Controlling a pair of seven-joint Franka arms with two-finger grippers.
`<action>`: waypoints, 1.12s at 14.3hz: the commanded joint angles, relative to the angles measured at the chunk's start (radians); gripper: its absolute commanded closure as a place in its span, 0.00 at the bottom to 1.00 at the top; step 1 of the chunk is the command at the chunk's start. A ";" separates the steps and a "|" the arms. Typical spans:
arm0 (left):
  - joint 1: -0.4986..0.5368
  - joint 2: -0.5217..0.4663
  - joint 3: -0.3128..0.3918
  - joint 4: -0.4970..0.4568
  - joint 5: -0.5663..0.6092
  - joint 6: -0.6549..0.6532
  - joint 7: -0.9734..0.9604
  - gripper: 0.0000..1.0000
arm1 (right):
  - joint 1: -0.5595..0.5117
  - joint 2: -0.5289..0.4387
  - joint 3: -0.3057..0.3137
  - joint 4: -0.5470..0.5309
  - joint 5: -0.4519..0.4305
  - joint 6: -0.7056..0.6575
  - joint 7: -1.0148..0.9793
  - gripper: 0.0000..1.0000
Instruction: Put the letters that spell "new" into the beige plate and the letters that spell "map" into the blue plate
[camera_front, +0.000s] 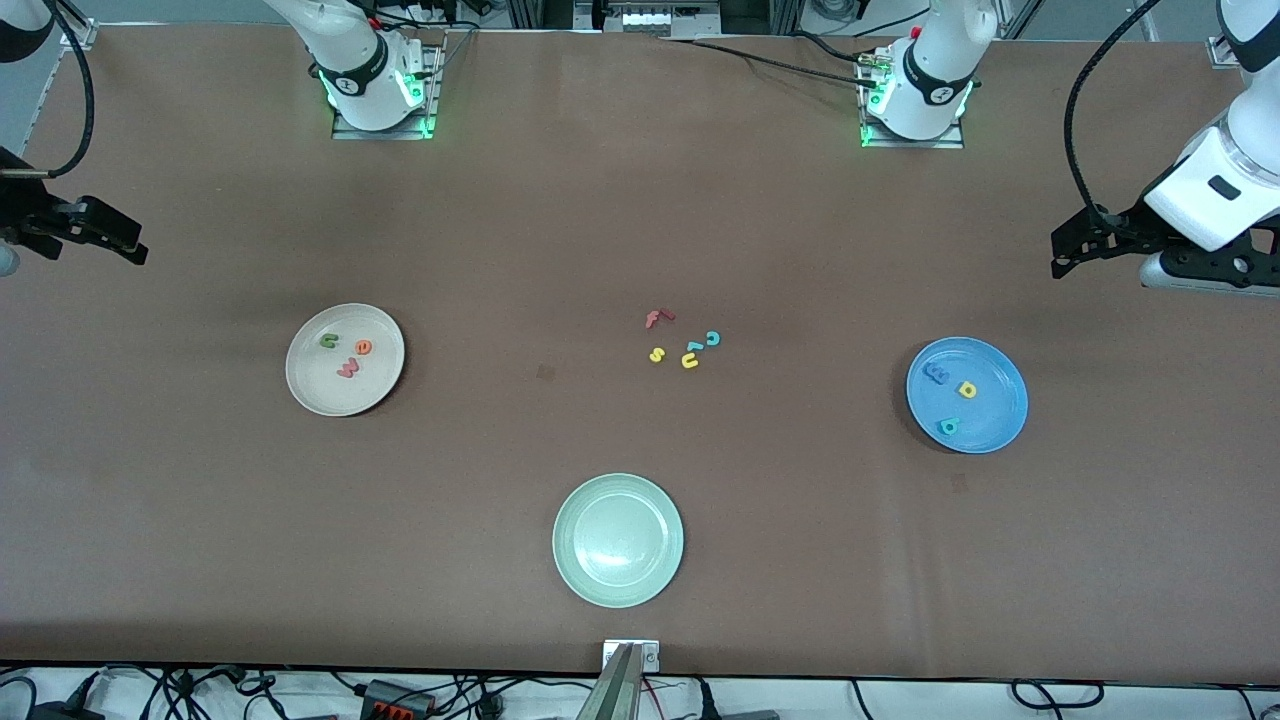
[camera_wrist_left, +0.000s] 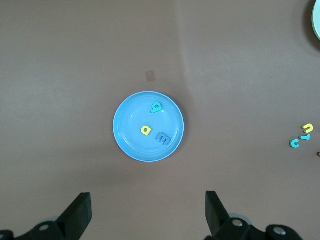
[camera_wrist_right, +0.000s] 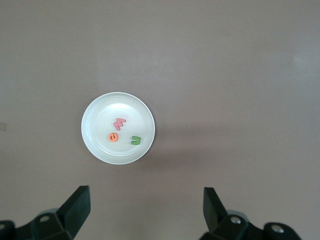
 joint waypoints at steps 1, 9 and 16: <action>0.008 0.011 -0.006 0.025 -0.007 -0.011 0.023 0.00 | -0.023 -0.010 0.022 -0.009 -0.010 0.014 -0.006 0.00; 0.007 0.011 -0.029 0.048 -0.001 -0.035 0.019 0.00 | -0.017 0.004 0.023 -0.009 -0.017 0.024 -0.009 0.00; 0.014 0.017 -0.026 0.088 -0.004 -0.064 0.017 0.00 | -0.021 0.010 0.023 -0.015 -0.011 0.017 -0.009 0.00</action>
